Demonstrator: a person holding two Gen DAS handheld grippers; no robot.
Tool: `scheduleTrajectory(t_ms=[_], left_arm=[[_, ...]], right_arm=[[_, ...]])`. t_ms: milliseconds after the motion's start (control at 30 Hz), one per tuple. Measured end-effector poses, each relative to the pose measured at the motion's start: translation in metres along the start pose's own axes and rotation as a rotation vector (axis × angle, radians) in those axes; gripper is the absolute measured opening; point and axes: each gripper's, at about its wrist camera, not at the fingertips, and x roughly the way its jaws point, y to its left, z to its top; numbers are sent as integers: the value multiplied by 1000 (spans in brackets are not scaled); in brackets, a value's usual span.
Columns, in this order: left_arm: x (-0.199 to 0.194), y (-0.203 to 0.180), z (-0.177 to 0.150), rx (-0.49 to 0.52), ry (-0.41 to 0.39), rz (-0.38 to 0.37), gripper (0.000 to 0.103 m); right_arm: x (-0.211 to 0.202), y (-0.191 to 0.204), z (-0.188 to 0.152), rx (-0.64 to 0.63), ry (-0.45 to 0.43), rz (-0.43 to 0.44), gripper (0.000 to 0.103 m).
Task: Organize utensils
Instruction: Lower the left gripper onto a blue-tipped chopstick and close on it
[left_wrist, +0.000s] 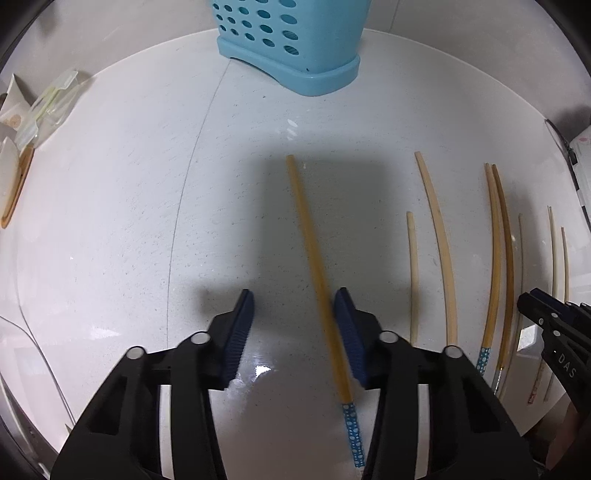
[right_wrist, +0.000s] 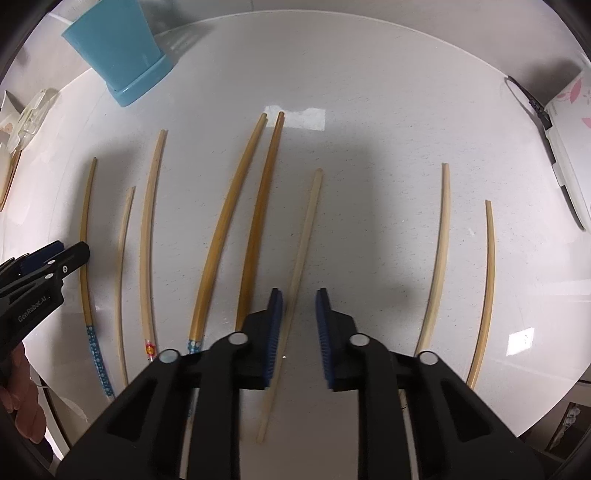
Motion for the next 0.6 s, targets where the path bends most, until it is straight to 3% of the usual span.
scheduleTrajectory(t_ms=[67, 100, 400, 600], left_arm=[[-1, 2, 0, -13, 4, -9, 23], [-1, 4, 1, -16, 8, -19, 10], [3, 14, 5, -27, 27, -68, 6], [0, 29, 6, -28, -11, -101, 6]], right_arm=[[0, 4, 0, 2, 13, 4, 7], [0, 5, 0, 2, 17, 4, 5], [-2, 5, 4, 12, 22, 19, 3], [-6, -7, 10, 10, -4, 28, 3]])
